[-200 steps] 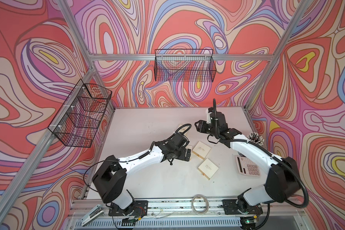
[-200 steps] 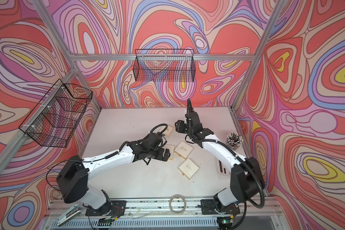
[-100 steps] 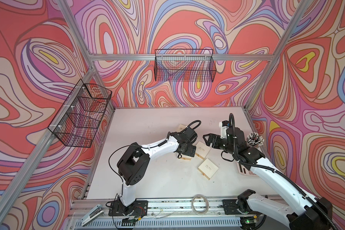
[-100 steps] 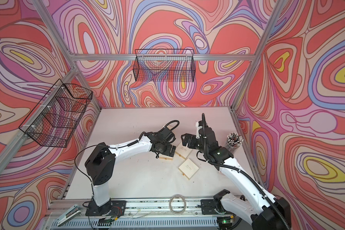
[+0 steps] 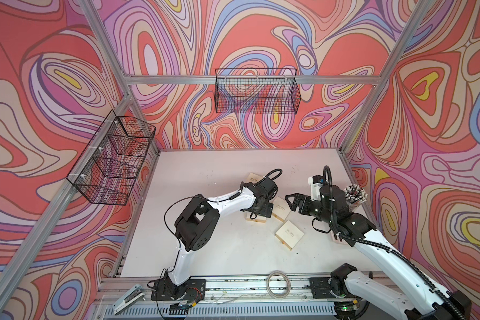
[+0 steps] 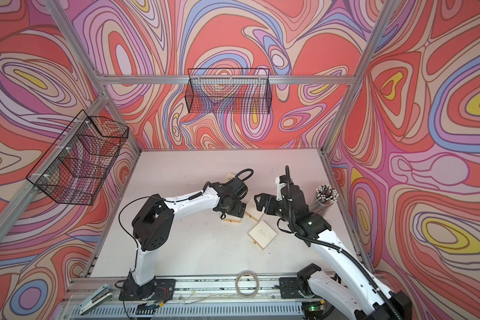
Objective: Take out the earrings from the drawer-style jewelry box
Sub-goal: Pick up the jewelry box from the center of the board.
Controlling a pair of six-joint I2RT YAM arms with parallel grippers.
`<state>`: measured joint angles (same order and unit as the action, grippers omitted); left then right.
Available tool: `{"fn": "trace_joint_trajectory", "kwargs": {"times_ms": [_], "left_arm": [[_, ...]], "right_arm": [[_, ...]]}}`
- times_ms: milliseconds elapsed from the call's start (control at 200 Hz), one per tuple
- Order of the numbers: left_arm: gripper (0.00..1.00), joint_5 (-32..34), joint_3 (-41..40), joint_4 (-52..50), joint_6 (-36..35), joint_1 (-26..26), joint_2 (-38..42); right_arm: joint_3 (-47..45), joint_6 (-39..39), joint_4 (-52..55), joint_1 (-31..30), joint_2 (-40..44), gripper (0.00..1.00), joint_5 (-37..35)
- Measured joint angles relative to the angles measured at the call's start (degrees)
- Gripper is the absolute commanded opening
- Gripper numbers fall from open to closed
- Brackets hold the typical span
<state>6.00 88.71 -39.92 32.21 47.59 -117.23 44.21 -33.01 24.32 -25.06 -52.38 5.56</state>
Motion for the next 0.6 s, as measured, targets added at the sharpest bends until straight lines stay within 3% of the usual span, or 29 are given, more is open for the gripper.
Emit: {"fn": "trace_joint_trajectory", "kwargs": {"times_ms": [240,601], "left_arm": [[1.0,0.28,0.57,-0.5,1.29,0.0,-1.07],[0.89,0.59,0.68,-0.68,3.8,0.0,-1.7]], "right_arm": [[-0.35,-0.13,-0.31,0.0,0.2,0.98,0.26],[-1.11,-0.13,-0.74,0.0,0.17,0.98,0.48]]}}
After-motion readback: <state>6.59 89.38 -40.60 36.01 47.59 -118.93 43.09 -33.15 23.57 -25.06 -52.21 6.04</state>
